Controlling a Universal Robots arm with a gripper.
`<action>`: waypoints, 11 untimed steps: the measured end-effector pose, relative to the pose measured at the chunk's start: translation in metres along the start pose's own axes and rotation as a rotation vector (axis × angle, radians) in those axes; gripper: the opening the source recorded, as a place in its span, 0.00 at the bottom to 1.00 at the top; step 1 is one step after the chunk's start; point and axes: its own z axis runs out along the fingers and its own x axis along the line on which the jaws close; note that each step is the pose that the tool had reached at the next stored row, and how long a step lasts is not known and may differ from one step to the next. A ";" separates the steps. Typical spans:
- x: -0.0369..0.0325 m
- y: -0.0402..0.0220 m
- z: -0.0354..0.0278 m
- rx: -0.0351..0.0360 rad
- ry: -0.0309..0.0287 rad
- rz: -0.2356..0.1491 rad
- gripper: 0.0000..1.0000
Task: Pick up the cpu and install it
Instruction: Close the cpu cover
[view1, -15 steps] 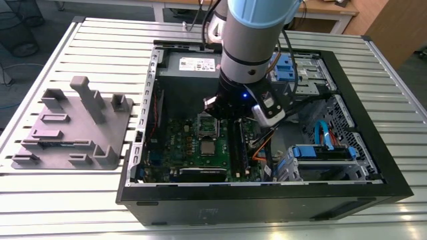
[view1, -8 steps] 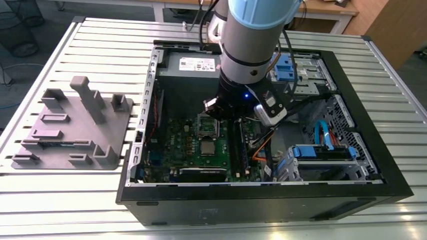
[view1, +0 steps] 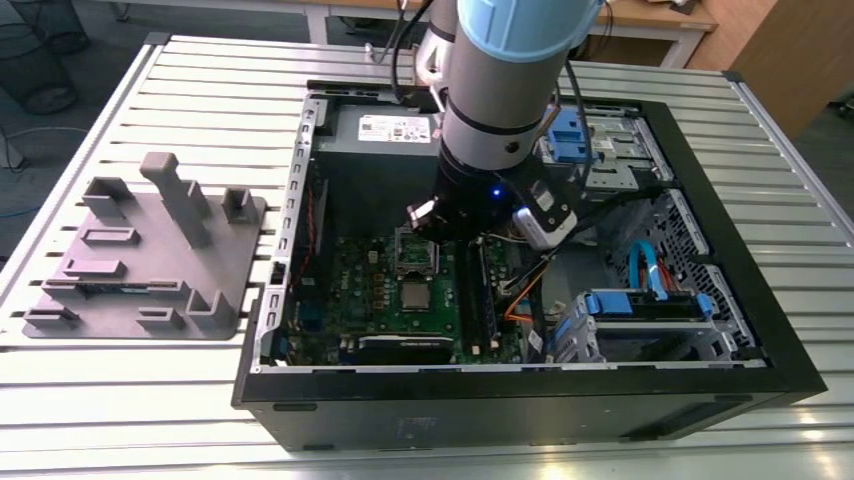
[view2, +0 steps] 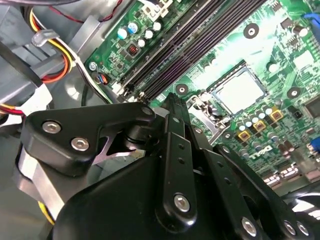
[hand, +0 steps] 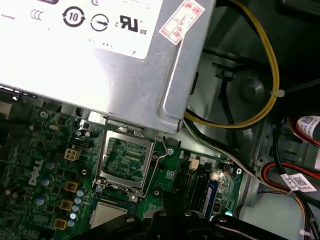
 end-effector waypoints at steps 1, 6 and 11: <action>-0.0002 0.0006 0.0003 -0.0002 0.0003 -0.006 0.11; -0.0031 0.0097 0.0019 -0.0003 0.0003 -0.008 0.11; -0.0071 0.0178 0.0043 -0.0003 0.0005 -0.010 0.11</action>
